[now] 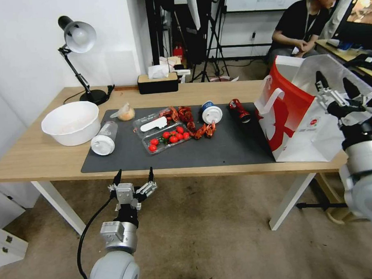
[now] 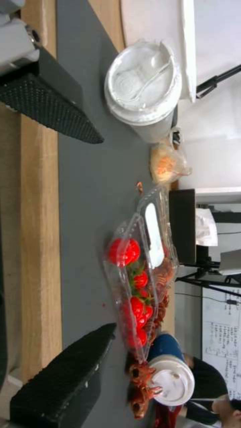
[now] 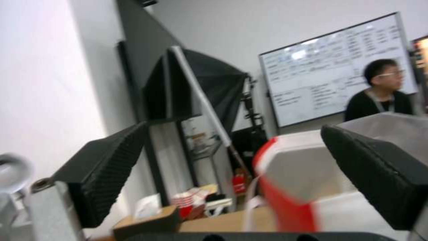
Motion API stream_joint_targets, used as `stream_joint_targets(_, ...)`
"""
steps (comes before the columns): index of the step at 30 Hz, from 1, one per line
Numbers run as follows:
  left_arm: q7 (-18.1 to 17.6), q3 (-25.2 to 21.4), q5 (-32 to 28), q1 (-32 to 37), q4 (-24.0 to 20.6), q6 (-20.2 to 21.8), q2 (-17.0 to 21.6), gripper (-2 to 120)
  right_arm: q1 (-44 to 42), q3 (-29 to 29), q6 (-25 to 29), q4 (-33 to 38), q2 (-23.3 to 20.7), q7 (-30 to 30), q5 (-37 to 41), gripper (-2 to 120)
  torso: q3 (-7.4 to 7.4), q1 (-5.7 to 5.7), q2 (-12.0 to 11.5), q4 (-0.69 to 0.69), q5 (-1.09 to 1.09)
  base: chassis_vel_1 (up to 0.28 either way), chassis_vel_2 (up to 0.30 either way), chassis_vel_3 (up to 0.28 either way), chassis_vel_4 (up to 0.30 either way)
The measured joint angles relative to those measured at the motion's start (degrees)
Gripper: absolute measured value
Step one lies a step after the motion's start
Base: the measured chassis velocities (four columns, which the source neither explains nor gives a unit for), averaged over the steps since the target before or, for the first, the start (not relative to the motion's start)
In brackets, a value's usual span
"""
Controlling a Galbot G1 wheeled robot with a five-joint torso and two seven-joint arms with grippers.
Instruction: Pick up the trash from the table and place it into the takeout bag.
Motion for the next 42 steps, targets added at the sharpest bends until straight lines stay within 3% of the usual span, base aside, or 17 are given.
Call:
stream_joint_targets(4, 0.06, 0.00, -0.08, 0.26, -0.03, -0.22, -0.20, 100, -3.48, -1.01, 0.10, 2.00, 1.37, -2.07, -3.82, 100, 0.00, 0.00, 0.00, 0.00, 0.00, 0.000, 0.000, 0.000, 0.000)
stream_joint_targets(7, 0.42, -0.16, -0.09, 0.54, -0.14, -0.70, -0.41, 100, -10.06, -2.86, 2.88, 1.96, 3.75, -5.00, -13.46, 100, 0.00, 0.00, 0.00, -0.01, 0.02, 0.000, 0.000, 0.000, 0.000)
stream_joint_targets(8, 0.42, -0.16, -0.09, 0.54, -0.14, -0.70, -0.41, 100, -10.06, -2.86, 2.88, 1.96, 3.75, -5.00, -13.46, 100, 0.00, 0.00, 0.00, -0.01, 0.02, 0.000, 0.000, 0.000, 0.000)
stream_joint_targets(11, 1.50, -0.67, -0.08, 0.94, -0.39, -1.41, -0.40, 100, -16.02, -4.98, 8.24, 0.05, 7.14, -7.03, -21.92, 100, 0.00, -0.01, 0.00, -0.02, 0.02, 0.000, 0.000, 0.000, 0.000)
stream_joint_targets(19, 2.02, -0.97, -0.35, 1.64, 0.07, -1.97, -0.69, 100, -22.27, -9.04, 17.36, -5.34, 12.59, -7.37, -29.92, 100, 0.00, -0.01, 0.00, 0.00, 0.01, 0.000, 0.000, 0.000, 0.000)
stream_joint_targets(26, 2.31, -0.97, -0.33, 2.06, 0.95, -2.32, -1.11, 100, -23.50, -12.22, 21.77, -11.01, 15.35, -6.93, -31.79, 100, 0.00, -0.01, 0.00, -0.01, 0.03, 0.000, 0.000, 0.000, 0.000)
stream_joint_targets(42, 2.36, -1.39, -0.45, 2.80, 1.42, -3.01, -0.79, 100, -20.69, -16.26, 19.83, -13.13, 14.98, -6.49, -28.82, 100, 0.01, 0.00, 0.00, -0.01, 0.03, 0.000, 0.000, 0.000, 0.000)
